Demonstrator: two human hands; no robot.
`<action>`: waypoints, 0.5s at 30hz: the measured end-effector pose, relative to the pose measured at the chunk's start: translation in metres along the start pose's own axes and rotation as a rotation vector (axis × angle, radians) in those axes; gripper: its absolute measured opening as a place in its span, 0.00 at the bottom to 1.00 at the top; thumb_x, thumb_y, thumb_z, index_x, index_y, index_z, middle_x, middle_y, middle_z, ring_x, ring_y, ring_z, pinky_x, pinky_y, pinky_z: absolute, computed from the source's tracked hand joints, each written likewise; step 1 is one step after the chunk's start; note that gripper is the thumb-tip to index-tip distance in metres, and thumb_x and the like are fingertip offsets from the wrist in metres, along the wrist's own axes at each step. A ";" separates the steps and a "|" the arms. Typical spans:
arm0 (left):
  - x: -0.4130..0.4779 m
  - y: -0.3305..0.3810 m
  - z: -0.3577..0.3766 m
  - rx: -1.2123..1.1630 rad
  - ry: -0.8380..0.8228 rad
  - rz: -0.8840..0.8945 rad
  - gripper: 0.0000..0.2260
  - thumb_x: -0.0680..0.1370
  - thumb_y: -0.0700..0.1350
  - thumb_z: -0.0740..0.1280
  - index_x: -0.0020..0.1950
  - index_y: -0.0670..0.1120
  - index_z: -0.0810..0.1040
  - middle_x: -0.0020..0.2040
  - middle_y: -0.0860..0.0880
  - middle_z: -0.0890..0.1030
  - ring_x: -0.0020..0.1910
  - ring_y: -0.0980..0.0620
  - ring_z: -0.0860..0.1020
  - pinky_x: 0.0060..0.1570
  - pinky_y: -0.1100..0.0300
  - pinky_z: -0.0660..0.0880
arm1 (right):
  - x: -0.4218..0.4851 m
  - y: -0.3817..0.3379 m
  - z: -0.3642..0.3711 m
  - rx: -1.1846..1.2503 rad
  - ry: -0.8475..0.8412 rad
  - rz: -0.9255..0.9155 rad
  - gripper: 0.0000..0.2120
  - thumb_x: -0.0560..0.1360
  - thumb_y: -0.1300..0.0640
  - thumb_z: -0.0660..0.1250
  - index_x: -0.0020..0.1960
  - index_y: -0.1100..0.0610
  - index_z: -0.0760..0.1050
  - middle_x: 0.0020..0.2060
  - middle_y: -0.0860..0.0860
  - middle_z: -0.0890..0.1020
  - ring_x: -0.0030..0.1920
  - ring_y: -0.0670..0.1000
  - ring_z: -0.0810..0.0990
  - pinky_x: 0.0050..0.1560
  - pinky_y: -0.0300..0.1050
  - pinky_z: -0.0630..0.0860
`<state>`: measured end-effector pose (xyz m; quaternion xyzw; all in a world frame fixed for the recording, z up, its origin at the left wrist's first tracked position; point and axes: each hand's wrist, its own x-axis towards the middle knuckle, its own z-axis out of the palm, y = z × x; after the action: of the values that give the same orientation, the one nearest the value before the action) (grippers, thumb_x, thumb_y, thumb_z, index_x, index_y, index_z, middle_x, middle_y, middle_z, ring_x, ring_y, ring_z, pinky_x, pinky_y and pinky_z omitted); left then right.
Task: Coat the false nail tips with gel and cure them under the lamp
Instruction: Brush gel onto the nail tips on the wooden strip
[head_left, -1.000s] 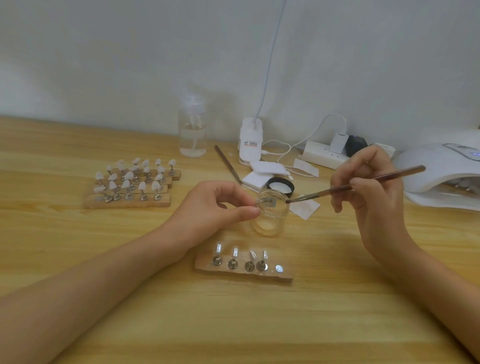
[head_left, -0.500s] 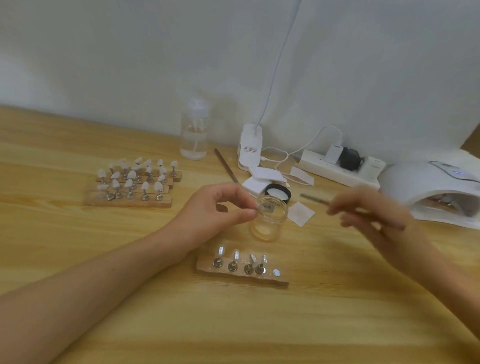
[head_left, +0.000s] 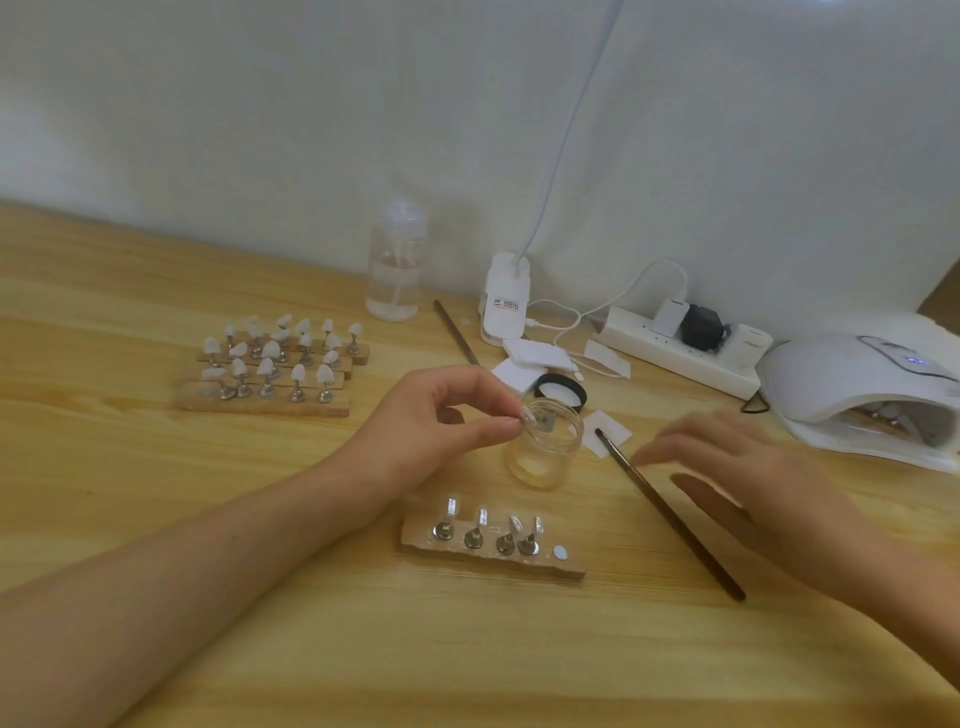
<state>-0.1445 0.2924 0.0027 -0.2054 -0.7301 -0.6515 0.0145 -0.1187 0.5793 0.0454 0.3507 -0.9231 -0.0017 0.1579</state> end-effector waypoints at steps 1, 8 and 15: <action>0.000 0.001 0.000 -0.013 -0.011 -0.002 0.03 0.71 0.47 0.75 0.41 0.56 0.84 0.45 0.58 0.85 0.35 0.63 0.75 0.40 0.71 0.72 | 0.006 -0.003 -0.004 0.090 0.069 0.052 0.17 0.71 0.62 0.73 0.56 0.46 0.80 0.48 0.40 0.79 0.44 0.43 0.77 0.39 0.34 0.74; -0.001 0.005 -0.006 -0.088 -0.103 -0.012 0.05 0.67 0.52 0.77 0.40 0.55 0.83 0.46 0.52 0.86 0.44 0.47 0.80 0.56 0.47 0.76 | 0.063 -0.051 -0.005 0.636 0.154 0.188 0.10 0.66 0.43 0.70 0.47 0.40 0.82 0.40 0.42 0.80 0.32 0.42 0.71 0.35 0.31 0.70; -0.001 0.006 -0.011 -0.189 -0.182 -0.038 0.07 0.70 0.44 0.76 0.38 0.57 0.83 0.44 0.53 0.86 0.45 0.60 0.83 0.45 0.71 0.75 | 0.079 -0.065 0.001 0.894 0.100 0.234 0.07 0.64 0.50 0.74 0.42 0.48 0.84 0.34 0.44 0.81 0.30 0.40 0.72 0.34 0.30 0.71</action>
<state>-0.1442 0.2821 0.0101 -0.2503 -0.6676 -0.6962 -0.0836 -0.1324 0.4793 0.0602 0.2777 -0.8578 0.4312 0.0344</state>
